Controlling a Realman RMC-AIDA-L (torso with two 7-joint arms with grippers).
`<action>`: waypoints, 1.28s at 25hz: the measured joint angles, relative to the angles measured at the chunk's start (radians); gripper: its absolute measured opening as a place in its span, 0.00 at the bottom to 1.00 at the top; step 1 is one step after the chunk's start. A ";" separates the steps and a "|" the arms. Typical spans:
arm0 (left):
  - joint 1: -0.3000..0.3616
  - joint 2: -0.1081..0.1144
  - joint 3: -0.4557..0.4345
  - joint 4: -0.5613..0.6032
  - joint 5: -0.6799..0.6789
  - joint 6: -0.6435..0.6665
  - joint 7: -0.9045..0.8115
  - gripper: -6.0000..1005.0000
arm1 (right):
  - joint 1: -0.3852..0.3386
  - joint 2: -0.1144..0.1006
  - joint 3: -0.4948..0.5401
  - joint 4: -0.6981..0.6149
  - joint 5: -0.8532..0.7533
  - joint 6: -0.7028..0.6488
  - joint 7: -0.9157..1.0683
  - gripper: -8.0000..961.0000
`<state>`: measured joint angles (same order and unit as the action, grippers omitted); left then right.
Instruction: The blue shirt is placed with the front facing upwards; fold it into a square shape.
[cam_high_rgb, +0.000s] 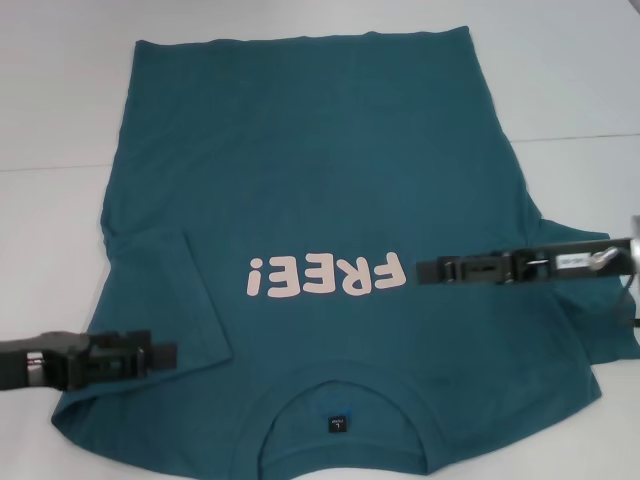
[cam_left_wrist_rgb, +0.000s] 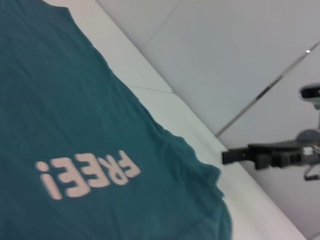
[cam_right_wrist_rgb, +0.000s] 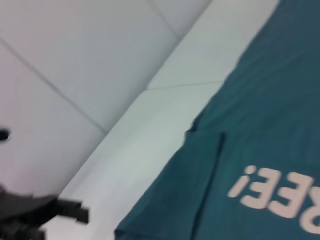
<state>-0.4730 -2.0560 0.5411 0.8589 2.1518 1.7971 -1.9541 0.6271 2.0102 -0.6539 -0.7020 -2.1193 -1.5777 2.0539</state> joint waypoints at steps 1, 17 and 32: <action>0.000 -0.006 0.002 0.000 -0.001 0.008 0.006 0.81 | -0.005 -0.008 0.007 0.000 0.000 0.001 0.014 0.77; -0.039 -0.064 0.077 0.036 -0.009 -0.011 -0.085 0.81 | -0.077 -0.217 0.050 -0.011 -0.139 -0.063 0.261 0.76; -0.052 -0.068 0.083 0.015 -0.011 -0.036 -0.097 0.81 | -0.100 -0.230 0.119 -0.027 -0.332 0.057 0.373 0.76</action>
<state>-0.5248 -2.1239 0.6241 0.8741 2.1413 1.7609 -2.0510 0.5273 1.7803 -0.5352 -0.7286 -2.4514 -1.5205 2.4267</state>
